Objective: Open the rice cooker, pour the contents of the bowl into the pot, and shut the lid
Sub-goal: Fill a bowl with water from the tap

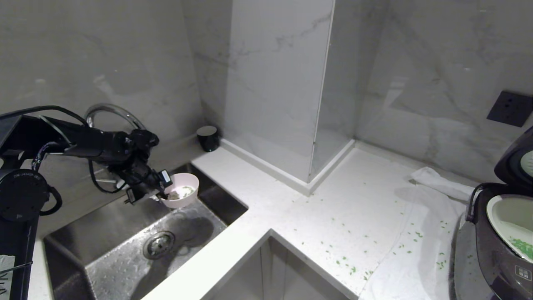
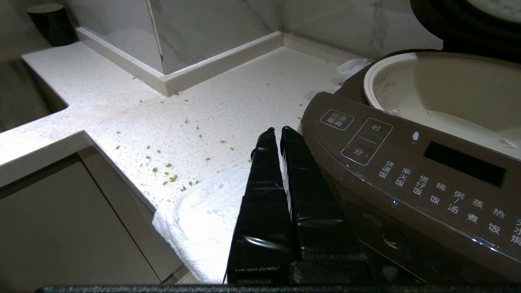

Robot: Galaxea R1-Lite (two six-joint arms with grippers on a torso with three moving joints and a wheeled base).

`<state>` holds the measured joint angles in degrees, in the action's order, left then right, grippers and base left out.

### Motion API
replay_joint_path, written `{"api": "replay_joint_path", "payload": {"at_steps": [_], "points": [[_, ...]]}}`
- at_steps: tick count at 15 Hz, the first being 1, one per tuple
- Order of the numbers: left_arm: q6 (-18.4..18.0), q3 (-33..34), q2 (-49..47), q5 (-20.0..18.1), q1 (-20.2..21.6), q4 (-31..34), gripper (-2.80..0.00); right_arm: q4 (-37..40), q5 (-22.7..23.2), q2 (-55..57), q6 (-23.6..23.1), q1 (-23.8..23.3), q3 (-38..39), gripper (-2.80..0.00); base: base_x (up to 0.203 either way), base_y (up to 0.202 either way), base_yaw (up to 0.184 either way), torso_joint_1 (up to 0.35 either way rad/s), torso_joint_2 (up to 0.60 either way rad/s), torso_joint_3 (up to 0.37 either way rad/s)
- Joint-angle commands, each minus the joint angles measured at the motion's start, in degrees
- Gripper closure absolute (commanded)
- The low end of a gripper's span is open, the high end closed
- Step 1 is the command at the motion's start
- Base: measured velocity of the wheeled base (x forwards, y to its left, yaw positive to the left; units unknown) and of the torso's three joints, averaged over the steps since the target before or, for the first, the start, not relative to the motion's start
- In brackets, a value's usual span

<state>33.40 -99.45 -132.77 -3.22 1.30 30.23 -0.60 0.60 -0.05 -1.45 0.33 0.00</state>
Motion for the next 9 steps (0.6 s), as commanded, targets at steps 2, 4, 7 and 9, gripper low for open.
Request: {"api": "replay_joint_path", "payload": {"at_steps": [2, 4, 7, 9], "points": [[0.4, -1.4, -2.7, 0.2, 1.9, -2.8, 0.0, 0.0, 0.0, 0.0, 0.0, 0.0, 0.1, 0.0, 0.0, 0.0, 0.0, 0.0, 0.0, 0.0], [0.7, -2.7, -3.9, 0.3, 3.1, -3.0, 0.0, 0.0, 0.0, 0.0, 0.0, 0.0, 0.1, 0.0, 0.0, 0.0, 0.0, 0.0, 0.0, 0.0], [0.8, -4.4, -5.1, 0.4, 5.4, -3.0, 0.0, 0.0, 0.0, 0.0, 0.0, 0.0, 0.1, 0.0, 0.0, 0.0, 0.0, 0.0, 0.0, 0.0], [0.8, -5.5, -6.0, 0.4, 6.9, -3.0, 0.0, 0.0, 0.0, 0.0, 0.0, 0.0, 0.1, 0.0, 0.0, 0.0, 0.0, 0.0, 0.0, 0.0]]}}
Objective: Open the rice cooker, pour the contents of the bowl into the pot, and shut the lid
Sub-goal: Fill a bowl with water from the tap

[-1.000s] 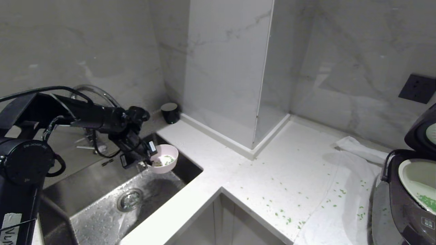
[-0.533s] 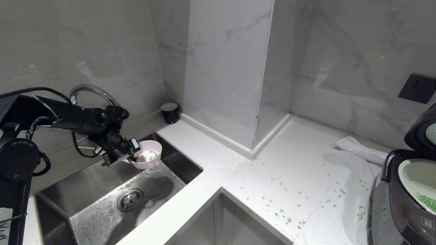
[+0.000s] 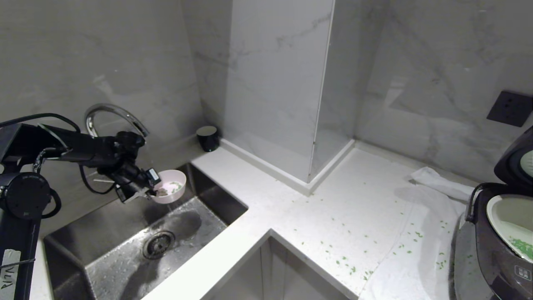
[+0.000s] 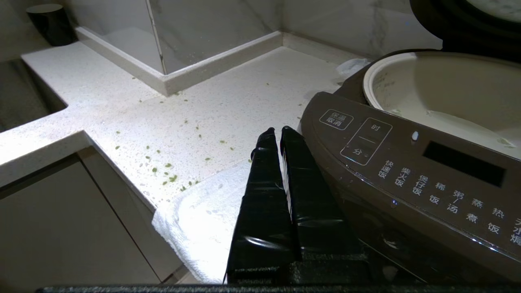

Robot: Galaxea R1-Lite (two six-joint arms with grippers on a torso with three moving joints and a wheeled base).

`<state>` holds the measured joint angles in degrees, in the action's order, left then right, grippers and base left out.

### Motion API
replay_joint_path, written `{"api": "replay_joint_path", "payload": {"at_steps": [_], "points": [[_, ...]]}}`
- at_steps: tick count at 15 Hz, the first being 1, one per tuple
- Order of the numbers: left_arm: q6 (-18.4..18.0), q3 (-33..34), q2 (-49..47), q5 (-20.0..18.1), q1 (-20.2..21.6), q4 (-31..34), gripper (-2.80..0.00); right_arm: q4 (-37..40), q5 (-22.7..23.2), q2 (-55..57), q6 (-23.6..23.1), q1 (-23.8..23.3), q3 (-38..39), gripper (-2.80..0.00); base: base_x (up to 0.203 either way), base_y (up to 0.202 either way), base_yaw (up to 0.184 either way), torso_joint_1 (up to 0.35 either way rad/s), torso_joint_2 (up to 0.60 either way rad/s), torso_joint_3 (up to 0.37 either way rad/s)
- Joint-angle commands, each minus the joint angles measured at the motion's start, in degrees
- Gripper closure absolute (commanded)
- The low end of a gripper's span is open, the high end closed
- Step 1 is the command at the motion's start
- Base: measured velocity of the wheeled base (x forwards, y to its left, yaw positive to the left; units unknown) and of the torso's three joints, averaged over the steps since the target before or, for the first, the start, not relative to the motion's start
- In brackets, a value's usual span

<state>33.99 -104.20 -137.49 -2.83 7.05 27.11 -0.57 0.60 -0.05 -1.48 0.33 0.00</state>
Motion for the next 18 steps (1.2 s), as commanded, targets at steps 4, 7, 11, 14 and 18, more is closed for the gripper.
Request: {"api": "replay_joint_path", "payload": {"at_steps": [4, 7, 11, 14, 18], "points": [[0.3, -3.9, -3.3, 0.0, 3.5, 0.1, 0.0, 0.0, 0.0, 0.0, 0.0, 0.0, 0.1, 0.0, 0.0, 0.0, 0.0, 0.0, 0.0, 0.0], [0.3, -5.0, -3.8, -0.1, 4.2, 0.1, 0.0, 0.0, 0.0, 0.0, 0.0, 0.0, 0.1, 0.0, 0.0, 0.0, 0.0, 0.0, 0.0, 0.0], [2.5, -7.4, -5.4, 0.2, 4.4, -0.4, 0.0, 0.0, 0.0, 0.0, 0.0, 0.0, 0.1, 0.0, 0.0, 0.0, 0.0, 0.0, 0.0, 0.0], [4.3, -7.5, -5.5, 0.2, 4.4, -3.5, 0.0, 0.0, 0.0, 0.0, 0.0, 0.0, 0.1, 0.0, 0.0, 0.0, 0.0, 0.0, 0.0, 0.0], [5.2, -7.4, -5.5, 0.3, 4.3, -4.9, 0.0, 0.0, 0.0, 0.0, 0.0, 0.0, 0.1, 0.0, 0.0, 0.0, 0.0, 0.0, 0.0, 0.0]]}}
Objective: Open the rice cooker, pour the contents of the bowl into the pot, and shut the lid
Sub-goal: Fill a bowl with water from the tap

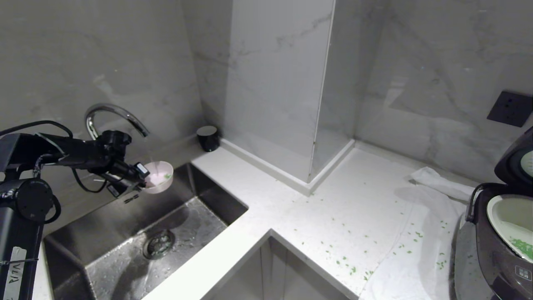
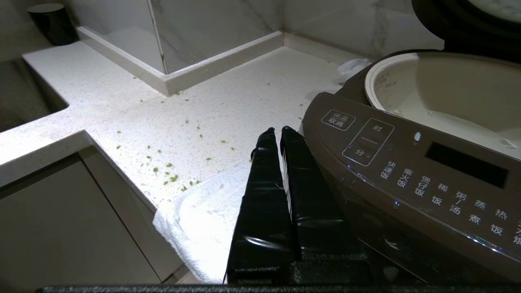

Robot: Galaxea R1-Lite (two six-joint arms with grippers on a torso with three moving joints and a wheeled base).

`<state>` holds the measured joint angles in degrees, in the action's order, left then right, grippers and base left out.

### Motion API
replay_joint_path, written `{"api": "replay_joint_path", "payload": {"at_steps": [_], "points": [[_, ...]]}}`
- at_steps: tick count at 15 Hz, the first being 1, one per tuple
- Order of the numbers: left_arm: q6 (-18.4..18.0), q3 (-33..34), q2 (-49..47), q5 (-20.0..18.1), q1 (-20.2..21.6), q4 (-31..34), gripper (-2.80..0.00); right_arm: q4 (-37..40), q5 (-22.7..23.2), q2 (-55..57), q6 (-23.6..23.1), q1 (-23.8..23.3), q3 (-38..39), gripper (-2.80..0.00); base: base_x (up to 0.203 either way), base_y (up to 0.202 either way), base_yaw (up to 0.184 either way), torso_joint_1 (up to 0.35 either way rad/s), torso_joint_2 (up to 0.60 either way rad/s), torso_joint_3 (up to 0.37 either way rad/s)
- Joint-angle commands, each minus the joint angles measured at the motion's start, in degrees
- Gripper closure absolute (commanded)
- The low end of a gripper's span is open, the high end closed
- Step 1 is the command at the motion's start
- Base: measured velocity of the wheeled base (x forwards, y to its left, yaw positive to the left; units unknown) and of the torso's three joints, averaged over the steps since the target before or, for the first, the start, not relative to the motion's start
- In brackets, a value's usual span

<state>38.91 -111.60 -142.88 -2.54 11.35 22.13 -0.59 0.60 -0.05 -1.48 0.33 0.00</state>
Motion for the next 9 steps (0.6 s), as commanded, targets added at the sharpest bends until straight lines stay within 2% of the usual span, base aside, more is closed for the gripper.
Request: {"api": "replay_joint_path", "payload": {"at_steps": [1, 9], "points": [[0.4, 0.0, -0.1, -0.1, 0.0, 0.1, 0.0, 0.0, 0.0, 0.0, 0.0, 0.0, 0.1, 0.0, 0.0, 0.0, 0.0, 0.0, 0.0, 0.0], [1.8, 0.0, 0.0, 0.0, -0.4, 0.1, 0.0, 0.0, 0.0, 0.0, 0.0, 0.0, 0.1, 0.0, 0.0, 0.0, 0.0, 0.0, 0.0, 0.0]]}}
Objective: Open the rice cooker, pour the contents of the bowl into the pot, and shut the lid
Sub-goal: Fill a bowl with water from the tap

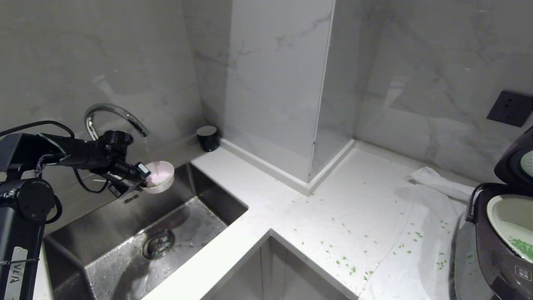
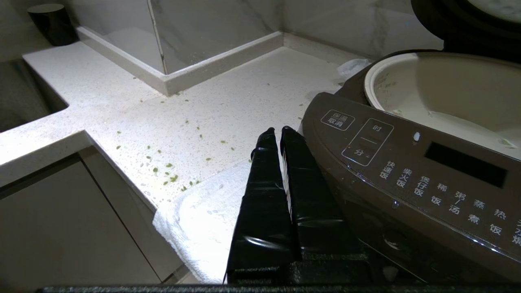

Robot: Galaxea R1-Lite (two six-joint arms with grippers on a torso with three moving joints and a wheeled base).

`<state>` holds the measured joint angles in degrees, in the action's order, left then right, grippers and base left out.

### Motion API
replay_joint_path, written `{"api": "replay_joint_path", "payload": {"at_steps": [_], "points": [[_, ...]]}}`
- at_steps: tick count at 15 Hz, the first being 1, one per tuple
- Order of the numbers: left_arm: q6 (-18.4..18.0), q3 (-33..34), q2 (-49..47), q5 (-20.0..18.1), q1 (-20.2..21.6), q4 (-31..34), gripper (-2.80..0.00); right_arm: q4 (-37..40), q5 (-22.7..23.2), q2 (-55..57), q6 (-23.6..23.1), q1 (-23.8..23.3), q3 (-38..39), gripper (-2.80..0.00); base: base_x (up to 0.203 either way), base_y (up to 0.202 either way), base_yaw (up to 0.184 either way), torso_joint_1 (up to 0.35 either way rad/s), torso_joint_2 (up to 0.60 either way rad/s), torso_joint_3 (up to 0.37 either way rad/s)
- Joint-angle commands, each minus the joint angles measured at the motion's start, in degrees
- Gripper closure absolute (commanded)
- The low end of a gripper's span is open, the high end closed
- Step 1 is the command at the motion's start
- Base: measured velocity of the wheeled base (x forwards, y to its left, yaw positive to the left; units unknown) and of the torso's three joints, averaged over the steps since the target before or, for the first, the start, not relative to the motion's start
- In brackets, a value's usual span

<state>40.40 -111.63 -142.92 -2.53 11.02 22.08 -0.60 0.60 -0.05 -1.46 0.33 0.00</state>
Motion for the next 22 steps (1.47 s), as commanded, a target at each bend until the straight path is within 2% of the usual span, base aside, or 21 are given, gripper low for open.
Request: {"api": "replay_joint_path", "payload": {"at_steps": [1, 12, 18, 22], "points": [[0.3, 0.0, 0.0, 0.0, 0.0, 0.2, 0.0, 0.0, 0.0, 0.0, 0.0, 0.0, 0.1, 0.0, 0.0, 0.0, 0.0, 0.0, 0.0, 0.0], [0.7, 0.0, -0.1, 0.5, 0.3, 0.2, 0.0, 0.0, 0.0, 0.0, 0.0, 0.0, 0.1, 0.0, 0.0, 0.0, 0.0, 0.0, 0.0, 0.0], [0.0, 0.5, 0.5, 0.1, -0.3, 2.2, 0.0, 0.0, 0.0, 0.0, 0.0, 0.0, 0.1, 0.0, 0.0, 0.0, 0.0, 0.0, 0.0, 0.0], [0.5, 0.4, -0.2, 1.7, -0.7, 0.2, 0.0, 0.0, 0.0, 0.0, 0.0, 0.0, 0.1, 0.0, 0.0, 0.0, 0.0, 0.0, 0.0, 0.0]]}}
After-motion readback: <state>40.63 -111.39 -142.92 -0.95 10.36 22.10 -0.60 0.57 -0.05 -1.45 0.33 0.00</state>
